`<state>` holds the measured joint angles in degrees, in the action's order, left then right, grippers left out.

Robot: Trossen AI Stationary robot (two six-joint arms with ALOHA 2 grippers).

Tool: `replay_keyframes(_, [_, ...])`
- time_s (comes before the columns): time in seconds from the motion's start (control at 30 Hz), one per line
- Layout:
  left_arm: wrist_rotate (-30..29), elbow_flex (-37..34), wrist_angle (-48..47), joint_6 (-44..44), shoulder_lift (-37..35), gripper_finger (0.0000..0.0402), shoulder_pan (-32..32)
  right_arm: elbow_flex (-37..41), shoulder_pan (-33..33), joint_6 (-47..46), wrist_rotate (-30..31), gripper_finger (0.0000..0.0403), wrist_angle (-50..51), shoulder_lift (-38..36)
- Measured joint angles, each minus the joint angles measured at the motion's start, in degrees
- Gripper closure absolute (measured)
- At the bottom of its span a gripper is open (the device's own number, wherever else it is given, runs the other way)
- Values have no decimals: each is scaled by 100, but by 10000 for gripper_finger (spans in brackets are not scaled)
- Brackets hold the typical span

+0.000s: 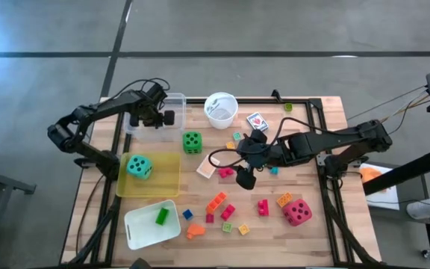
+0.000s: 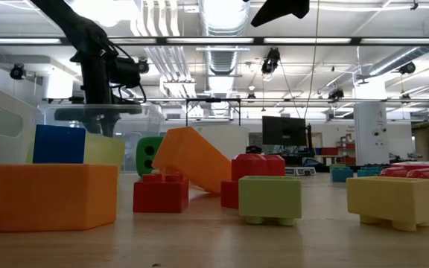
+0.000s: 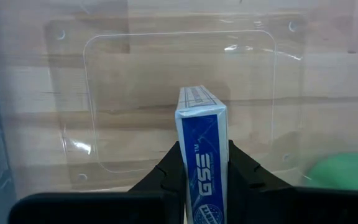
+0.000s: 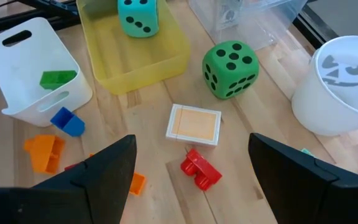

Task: Pick & Place Toys
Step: Put the blue deck of cards into the transparent bin

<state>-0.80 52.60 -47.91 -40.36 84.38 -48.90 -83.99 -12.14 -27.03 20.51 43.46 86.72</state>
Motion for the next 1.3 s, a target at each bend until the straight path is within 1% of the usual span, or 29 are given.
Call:
replay_keyframes(0.07, [0, 18, -1, 0, 4, 351, 0, 0, 0, 0, -2, 102, -2, 0])
replay_keyframes(0.13, [0, 9, 15, -17, 4, 337, 0, 0, 0, 0, -2, 102, -2, 0])
replay_keyframes(0.4, [192, -15, 10, -7, 22, 207, 0, 0, 0, 0, -13, 102, 0, 0])
replay_keyframes(0.5, [192, -15, 7, -7, 23, 173, 0, 0, 0, 0, -13, 102, 0, -1])
replay_keyframes(0.63, [192, -15, 7, 9, 22, 141, 0, 0, 0, 17, -13, 102, 2, -2])
replay_keyframes(0.8, [192, -13, 7, 9, 22, 121, 0, 0, 0, 17, -13, 102, 2, -2])
replay_keyframes(1.03, [167, -11, 6, 9, 20, 119, -11, 0, 0, 19, -11, 102, 2, -2])
replay_keyframes(1.3, [-106, -6, -242, 295, 17, 119, -17, 0, 0, 20, -9, 102, 2, -2])
